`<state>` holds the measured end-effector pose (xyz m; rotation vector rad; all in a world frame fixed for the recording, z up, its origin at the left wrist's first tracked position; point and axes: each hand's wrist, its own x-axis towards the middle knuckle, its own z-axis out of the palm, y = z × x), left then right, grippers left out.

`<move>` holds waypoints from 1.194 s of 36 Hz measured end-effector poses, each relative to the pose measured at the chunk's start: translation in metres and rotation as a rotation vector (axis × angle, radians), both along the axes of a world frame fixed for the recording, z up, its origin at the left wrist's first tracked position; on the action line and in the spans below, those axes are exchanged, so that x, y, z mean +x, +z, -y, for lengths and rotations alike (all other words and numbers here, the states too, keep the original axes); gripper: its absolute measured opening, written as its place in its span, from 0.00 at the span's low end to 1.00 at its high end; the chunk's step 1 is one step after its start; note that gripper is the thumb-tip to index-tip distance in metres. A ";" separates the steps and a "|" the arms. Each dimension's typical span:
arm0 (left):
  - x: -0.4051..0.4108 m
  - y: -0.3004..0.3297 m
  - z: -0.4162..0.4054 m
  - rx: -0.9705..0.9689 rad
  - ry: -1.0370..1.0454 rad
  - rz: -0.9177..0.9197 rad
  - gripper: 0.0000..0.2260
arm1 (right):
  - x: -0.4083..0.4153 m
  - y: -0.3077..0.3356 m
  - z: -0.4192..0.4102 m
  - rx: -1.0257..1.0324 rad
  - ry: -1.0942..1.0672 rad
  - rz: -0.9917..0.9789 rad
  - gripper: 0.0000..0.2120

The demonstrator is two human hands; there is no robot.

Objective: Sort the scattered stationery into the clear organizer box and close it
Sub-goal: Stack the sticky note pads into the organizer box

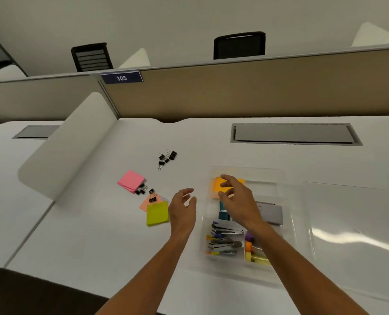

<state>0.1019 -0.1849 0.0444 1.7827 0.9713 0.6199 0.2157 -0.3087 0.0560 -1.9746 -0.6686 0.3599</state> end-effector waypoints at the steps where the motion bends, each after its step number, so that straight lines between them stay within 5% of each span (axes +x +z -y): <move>1: -0.006 0.000 -0.005 -0.007 0.025 0.007 0.10 | -0.005 0.000 -0.006 0.000 0.025 0.006 0.22; 18: -0.084 -0.013 -0.170 -0.082 0.244 0.042 0.10 | -0.084 -0.015 -0.121 -0.299 0.316 0.083 0.36; 28: -0.088 -0.036 -0.231 -0.119 0.167 -0.013 0.15 | -0.106 -0.029 -0.181 -0.631 0.351 0.179 0.44; 35: -0.077 -0.055 -0.277 -0.125 0.052 -0.171 0.35 | -0.112 -0.041 -0.204 -0.809 0.313 0.230 0.45; 43: -0.052 -0.053 -0.323 0.001 -0.083 -0.443 0.39 | -0.116 -0.046 -0.211 -0.863 0.314 0.227 0.44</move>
